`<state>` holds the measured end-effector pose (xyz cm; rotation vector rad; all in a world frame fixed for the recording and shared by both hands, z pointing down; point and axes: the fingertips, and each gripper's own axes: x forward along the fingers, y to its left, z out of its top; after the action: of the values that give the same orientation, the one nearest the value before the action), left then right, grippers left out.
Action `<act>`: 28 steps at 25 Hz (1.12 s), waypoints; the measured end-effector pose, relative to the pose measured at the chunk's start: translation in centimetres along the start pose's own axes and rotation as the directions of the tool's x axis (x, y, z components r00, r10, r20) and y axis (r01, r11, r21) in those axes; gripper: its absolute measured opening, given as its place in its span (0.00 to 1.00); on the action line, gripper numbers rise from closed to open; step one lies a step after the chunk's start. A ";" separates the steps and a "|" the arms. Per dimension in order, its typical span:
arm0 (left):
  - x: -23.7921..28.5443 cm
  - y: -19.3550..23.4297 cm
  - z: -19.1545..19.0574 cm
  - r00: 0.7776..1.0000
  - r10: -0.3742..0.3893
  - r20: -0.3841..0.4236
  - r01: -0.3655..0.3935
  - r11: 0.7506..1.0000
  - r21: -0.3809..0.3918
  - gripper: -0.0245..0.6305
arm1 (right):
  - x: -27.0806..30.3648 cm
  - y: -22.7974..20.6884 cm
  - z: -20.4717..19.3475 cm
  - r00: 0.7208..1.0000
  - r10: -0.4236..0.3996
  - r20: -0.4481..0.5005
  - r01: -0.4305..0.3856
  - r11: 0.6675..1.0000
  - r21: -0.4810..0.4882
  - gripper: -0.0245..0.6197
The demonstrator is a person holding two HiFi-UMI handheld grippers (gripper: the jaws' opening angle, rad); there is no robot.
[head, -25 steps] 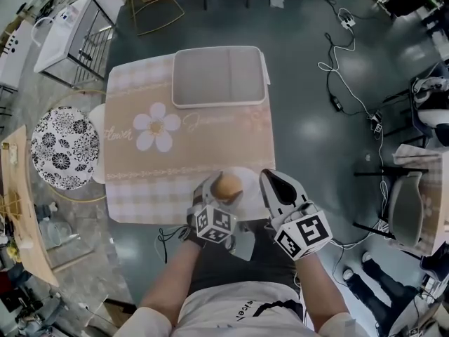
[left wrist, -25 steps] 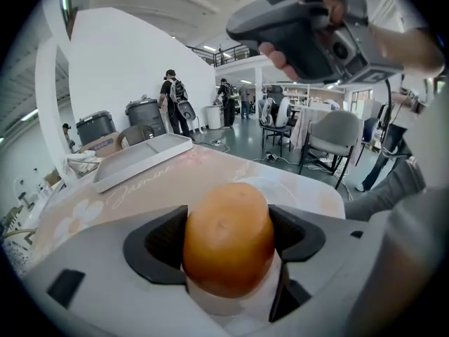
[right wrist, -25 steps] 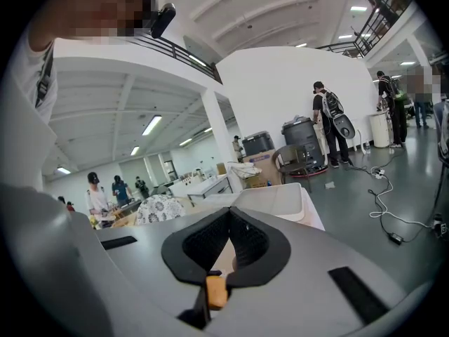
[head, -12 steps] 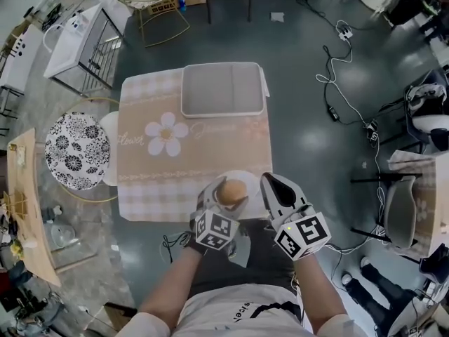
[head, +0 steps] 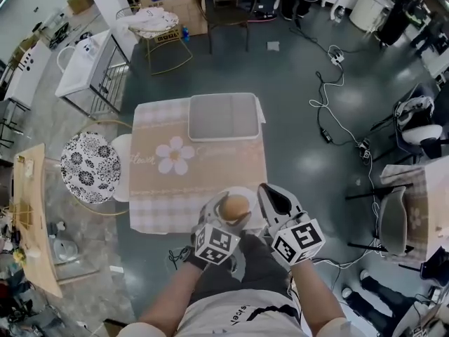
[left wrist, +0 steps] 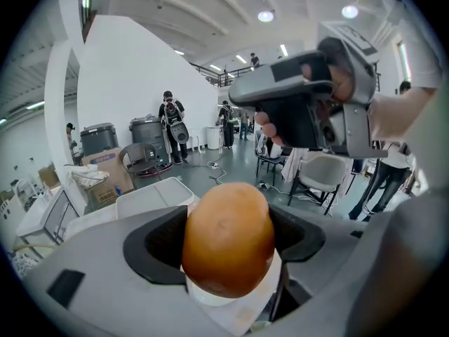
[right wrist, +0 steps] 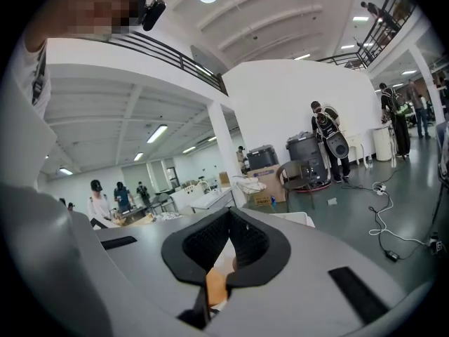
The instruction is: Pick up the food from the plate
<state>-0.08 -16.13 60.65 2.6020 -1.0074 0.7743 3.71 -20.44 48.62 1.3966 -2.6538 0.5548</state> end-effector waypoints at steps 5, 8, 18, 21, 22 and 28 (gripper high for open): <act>-2.2 -0.2 2.9 1.000 -0.011 0.025 0.011 1.000 0.009 0.57 | -0.5 0.9 1.5 1.000 0.004 0.014 -0.004 1.000 -0.028 0.06; -3.2 -0.6 4.5 0.999 -0.017 0.039 0.016 1.000 0.018 0.57 | -1.1 1.0 2.1 1.000 0.000 0.019 0.000 0.999 -0.038 0.06; -6.3 -0.8 10.0 0.995 -0.023 0.100 0.021 1.000 0.018 0.57 | -2.1 1.4 5.1 0.999 -0.006 0.050 0.010 0.996 -0.085 0.06; -7.4 -0.7 11.9 0.992 -0.013 0.125 0.010 1.000 0.025 0.57 | -2.7 1.2 5.7 0.998 -0.013 0.058 0.018 0.996 -0.084 0.06; -7.7 -0.6 12.5 0.991 -0.012 0.134 0.007 0.999 0.031 0.57 | -2.7 1.3 5.9 0.998 -0.014 0.062 0.019 0.996 -0.083 0.06; -9.2 0.0 14.7 0.988 0.001 0.156 -0.006 1.000 0.030 0.57 | -2.5 2.7 6.8 0.997 0.004 0.071 0.002 0.997 -0.083 0.06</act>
<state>-0.06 -16.97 43.38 2.7225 -1.0500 0.5988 3.55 -19.58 40.91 1.4172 -2.6987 0.3977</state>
